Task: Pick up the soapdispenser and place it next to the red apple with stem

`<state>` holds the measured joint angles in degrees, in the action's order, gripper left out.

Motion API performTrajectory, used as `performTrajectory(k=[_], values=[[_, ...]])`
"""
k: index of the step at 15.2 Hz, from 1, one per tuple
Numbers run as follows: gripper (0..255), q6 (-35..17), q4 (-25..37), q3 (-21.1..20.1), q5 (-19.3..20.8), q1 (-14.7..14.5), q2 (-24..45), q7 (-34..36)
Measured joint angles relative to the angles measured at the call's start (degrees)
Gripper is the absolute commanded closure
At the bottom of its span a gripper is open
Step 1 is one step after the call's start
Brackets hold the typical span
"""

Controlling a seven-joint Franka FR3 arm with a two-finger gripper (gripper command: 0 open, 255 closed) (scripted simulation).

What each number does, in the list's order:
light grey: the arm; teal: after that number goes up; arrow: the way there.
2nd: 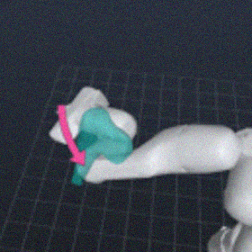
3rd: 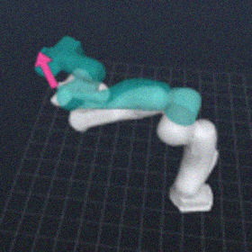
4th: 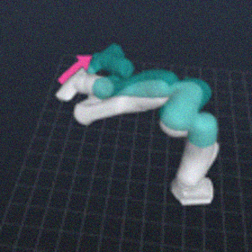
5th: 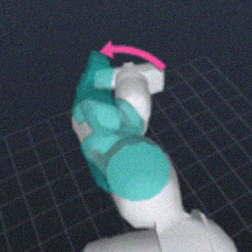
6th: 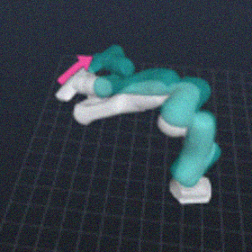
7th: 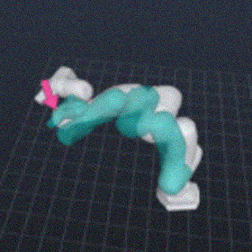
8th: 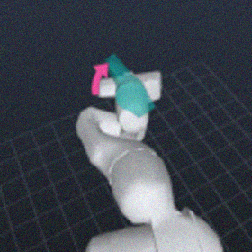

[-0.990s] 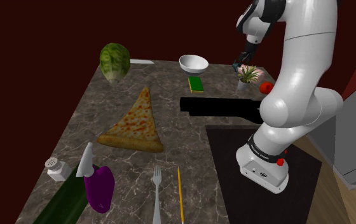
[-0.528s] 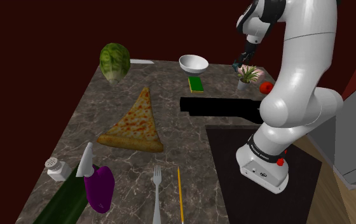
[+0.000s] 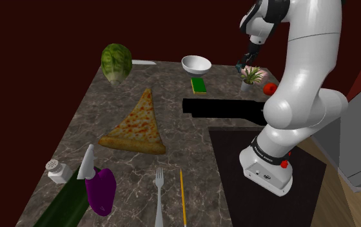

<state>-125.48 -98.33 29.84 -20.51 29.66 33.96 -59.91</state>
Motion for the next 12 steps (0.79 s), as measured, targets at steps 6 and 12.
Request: performTrajectory(k=[6,12], values=[[255,2.2,0.8,0.7,1.0,-0.5,-1.5,0.7],[255,5.6,1.8,1.7,2.6,-1.1,-4.1,1.6]])
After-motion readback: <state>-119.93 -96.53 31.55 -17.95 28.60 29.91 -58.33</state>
